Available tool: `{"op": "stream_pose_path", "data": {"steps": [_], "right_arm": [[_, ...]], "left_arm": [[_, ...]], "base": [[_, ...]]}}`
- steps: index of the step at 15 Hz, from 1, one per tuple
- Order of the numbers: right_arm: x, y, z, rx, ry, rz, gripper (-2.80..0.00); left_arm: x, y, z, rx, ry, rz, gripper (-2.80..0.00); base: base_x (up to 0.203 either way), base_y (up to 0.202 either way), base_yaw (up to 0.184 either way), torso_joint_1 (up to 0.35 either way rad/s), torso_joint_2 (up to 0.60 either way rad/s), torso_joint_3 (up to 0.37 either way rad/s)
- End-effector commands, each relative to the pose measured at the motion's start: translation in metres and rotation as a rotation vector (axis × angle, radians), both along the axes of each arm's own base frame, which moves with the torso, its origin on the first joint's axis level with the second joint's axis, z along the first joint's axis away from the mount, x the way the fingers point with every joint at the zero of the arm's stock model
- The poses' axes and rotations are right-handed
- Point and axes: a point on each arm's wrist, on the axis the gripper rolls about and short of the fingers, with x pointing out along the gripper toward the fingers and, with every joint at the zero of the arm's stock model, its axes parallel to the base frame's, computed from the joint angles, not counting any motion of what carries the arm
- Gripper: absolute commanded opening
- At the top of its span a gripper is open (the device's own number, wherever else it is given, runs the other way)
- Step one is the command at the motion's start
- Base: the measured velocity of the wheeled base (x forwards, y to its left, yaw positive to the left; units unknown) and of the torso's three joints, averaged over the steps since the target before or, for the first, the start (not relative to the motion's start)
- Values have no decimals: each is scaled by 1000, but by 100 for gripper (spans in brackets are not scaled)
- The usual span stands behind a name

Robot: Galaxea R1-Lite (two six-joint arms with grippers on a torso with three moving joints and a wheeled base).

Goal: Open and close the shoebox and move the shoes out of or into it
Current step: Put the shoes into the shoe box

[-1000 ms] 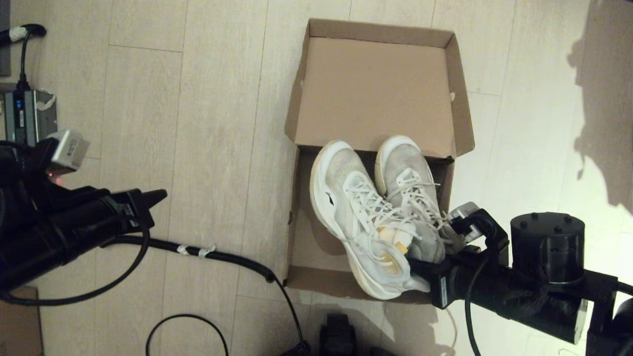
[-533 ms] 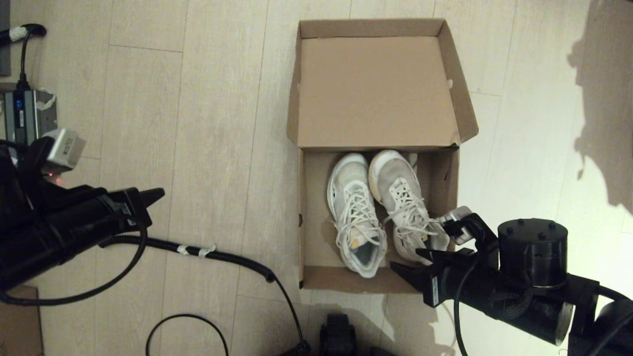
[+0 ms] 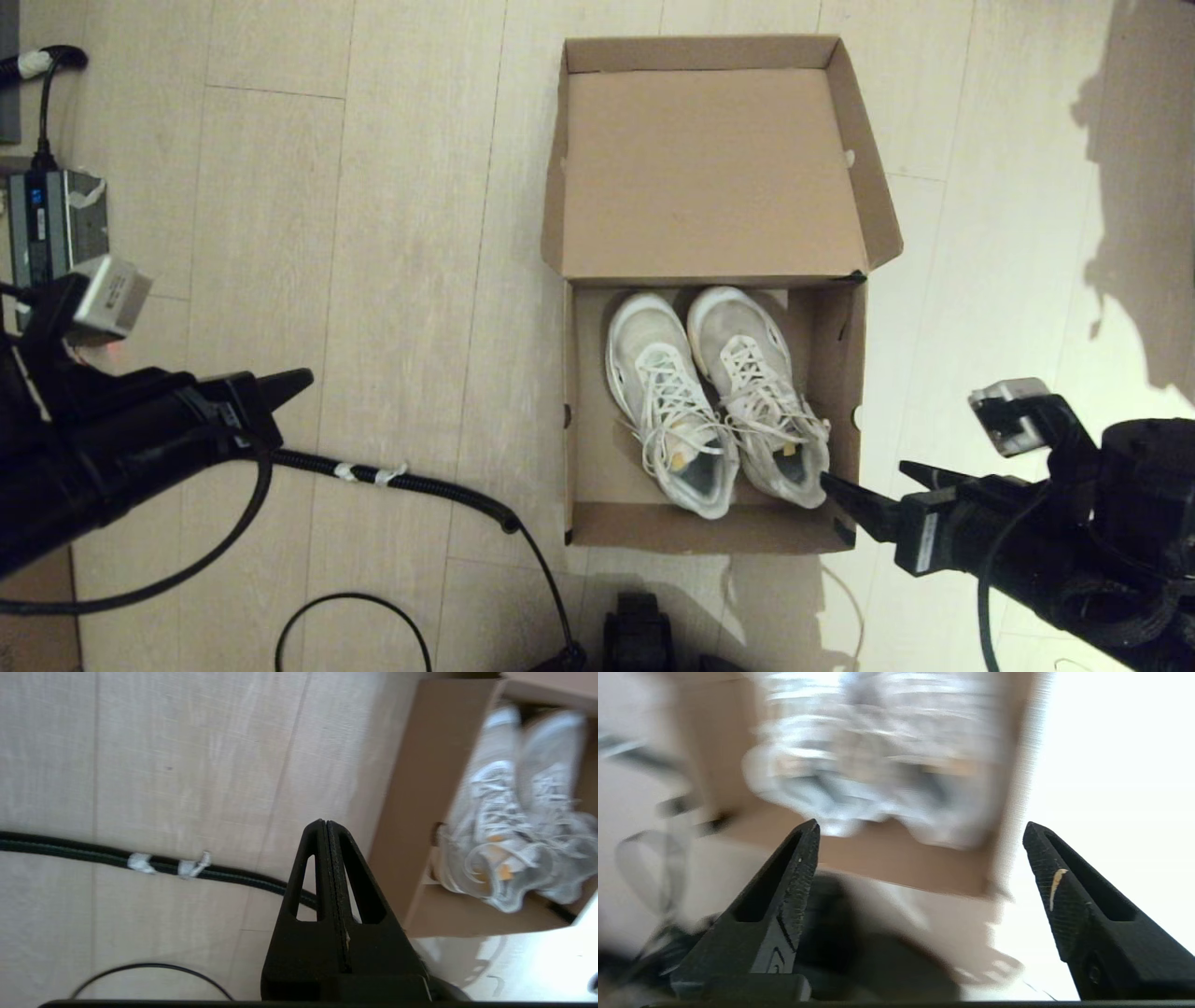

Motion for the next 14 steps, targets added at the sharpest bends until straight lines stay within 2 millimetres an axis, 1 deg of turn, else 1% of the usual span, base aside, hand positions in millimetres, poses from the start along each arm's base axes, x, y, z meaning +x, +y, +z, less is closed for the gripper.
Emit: {"op": "stream_pose_path", "data": {"steps": [1,2,3,4,5,6,7,8,9,10,12,13,14], "right_arm": [[-12,-22,13,28,-57,-87,0],[-14,-34,14,28,-60,-153,-280],[-17,-47,16,31,-66,-222,-280],[-22,-60,17,31,-63,-299,-280],[-30,-70,17,29,-49,-349,-280],[-38,-75,14,27,-11,-385,-280],[-39,-77,12,27,29,-402,-280],[-34,-77,11,27,51,-408,-280],[-23,-76,10,23,77,-416,-280],[-5,-76,16,20,78,-431,-280],[29,-82,43,25,6,-469,-280],[43,-94,55,-4,-28,-517,-280],[54,-108,63,-44,-46,-553,-280]], "left_arm": [[-8,-1,4,-15,-23,-9,-280],[-8,-2,1,-17,-11,-12,-280],[-8,-2,-5,-21,13,-16,-280],[-9,-6,-13,-34,46,-32,-280],[-7,-10,-19,-53,78,-49,-280],[-2,-16,-23,-73,104,-68,-280],[4,-21,-26,-86,115,-84,-280],[14,-27,-29,-88,123,-96,-280],[25,-33,-34,-77,131,-112,-280],[37,-43,-37,-47,123,-144,-280],[59,-68,-37,-13,73,-219,-280],[68,-81,-34,-10,45,-252,-280],[75,-90,-35,-8,37,-273,-280]], "base": [[0,0,0,0,0,0],[0,0,0,0,0,0],[0,0,0,0,0,0],[0,0,0,0,0,0],[0,0,0,0,0,0],[0,0,0,0,0,0],[0,0,0,0,0,0],[0,0,0,0,0,0],[0,0,0,0,0,0],[0,0,0,0,0,0],[0,0,0,0,0,0],[0,0,0,0,0,0],[0,0,0,0,0,0]]}}
